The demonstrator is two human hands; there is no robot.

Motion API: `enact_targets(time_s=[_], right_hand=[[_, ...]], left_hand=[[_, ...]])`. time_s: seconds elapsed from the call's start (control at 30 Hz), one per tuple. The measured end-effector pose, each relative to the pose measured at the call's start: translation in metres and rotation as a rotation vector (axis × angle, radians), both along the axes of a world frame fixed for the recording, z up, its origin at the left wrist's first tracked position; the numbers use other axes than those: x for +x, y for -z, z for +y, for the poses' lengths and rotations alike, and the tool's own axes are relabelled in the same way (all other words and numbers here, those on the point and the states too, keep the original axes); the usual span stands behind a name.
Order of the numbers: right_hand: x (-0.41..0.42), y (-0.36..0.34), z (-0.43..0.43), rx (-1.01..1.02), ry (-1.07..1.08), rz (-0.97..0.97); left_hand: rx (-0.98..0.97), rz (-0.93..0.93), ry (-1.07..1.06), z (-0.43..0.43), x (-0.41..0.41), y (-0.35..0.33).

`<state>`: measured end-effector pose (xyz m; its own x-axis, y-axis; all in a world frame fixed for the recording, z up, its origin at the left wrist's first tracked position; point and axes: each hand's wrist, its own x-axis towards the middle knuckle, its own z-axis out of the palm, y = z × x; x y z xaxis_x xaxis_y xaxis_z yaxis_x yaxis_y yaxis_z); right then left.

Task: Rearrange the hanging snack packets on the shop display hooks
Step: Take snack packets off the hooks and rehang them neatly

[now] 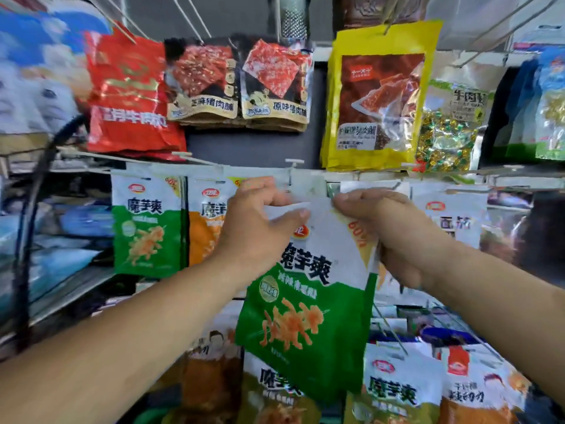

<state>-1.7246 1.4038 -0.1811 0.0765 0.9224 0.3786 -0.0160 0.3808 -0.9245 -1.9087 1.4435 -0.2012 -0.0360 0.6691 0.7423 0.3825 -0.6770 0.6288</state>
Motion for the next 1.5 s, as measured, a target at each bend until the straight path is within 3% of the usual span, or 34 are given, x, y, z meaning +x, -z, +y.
enact_targets(time_s=[0.33,0.57,0.77,1.1,1.3,1.43,1.5], right_hand=[[-0.146,0.017,0.062,-0.021,-0.192,-0.067],[-0.216,0.017,0.095,-0.068,-0.185,0.031],[-0.249,0.005,0.116,0.049,-0.053,-0.041],[-0.243,0.001,0.131,0.128,0.067,-0.612],[-0.237,-0.009,0.116,0.144,-0.087,-0.552],[-0.251,-0.015,0.119,0.185,-0.052,-0.472],[-0.260,-0.016,0.125,0.180,-0.026,-0.416]], left_hand=[[-0.115,-0.145,-0.145,0.035,-0.142,0.016],[-0.087,-0.117,-0.341,0.058,-0.238,0.001],[0.013,-0.097,-0.412,0.071,-0.286,-0.020],[0.006,-0.091,-0.327,0.102,-0.310,-0.039],[-0.013,-0.102,-0.378,0.123,-0.308,-0.037],[-0.024,0.078,-0.512,0.127,-0.308,-0.032],[0.005,0.065,-0.530,0.123,-0.316,-0.033]])
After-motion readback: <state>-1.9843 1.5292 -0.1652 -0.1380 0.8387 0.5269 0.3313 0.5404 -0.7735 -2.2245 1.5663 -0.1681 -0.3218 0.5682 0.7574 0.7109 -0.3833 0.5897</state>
